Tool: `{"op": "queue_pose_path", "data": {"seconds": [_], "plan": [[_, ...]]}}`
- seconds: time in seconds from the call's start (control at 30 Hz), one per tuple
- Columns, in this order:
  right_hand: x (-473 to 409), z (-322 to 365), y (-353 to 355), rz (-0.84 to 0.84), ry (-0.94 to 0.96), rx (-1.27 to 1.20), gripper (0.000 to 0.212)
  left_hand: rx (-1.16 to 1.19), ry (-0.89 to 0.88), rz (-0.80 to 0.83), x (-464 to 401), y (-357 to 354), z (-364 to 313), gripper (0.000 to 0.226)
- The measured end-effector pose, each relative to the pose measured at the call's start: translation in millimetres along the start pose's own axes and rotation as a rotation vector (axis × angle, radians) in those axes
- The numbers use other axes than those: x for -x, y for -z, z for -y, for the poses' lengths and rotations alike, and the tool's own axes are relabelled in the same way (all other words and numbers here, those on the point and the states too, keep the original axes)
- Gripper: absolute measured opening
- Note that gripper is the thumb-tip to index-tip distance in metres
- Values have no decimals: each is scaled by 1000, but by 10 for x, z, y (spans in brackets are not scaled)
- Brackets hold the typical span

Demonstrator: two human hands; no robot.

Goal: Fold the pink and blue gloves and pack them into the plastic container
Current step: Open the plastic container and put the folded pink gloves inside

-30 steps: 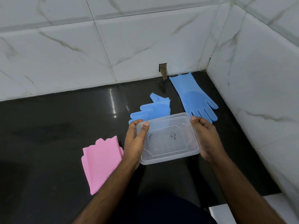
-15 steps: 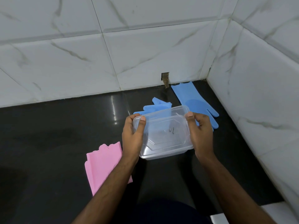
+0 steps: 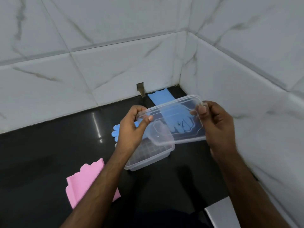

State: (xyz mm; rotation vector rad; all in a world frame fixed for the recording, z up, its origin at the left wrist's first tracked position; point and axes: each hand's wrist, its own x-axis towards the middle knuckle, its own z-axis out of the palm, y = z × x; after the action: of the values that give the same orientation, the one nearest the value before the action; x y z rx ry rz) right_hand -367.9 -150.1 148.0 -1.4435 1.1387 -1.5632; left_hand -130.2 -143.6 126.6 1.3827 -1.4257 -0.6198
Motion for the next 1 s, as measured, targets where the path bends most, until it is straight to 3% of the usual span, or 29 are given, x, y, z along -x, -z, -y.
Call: {"op": "queue_pose_path", "data": {"seconds": [0.2,0.37,0.5,0.77,0.9,1.0], "plan": [[236,139,655,-116,206,351,17,-246,-316,141,-143,-503,-281,18],[520,-48,1060,11,420,671,11,-429,-509,386,-58,-998,-398,27],[776,-325,1324,91,439,833,16,-634,-646,586,109,-1329,-317,35],[1229,-1060,1698,305,314,927,18,-909,-651,822,517,-1693,180,37],[1313,-1338,1738,412,274,969,36,-963,-553,837,576,-1789,312,40],[1281,-1400,1685,486,245,972,29,-988,-465,826,574,-1842,364,41]]}}
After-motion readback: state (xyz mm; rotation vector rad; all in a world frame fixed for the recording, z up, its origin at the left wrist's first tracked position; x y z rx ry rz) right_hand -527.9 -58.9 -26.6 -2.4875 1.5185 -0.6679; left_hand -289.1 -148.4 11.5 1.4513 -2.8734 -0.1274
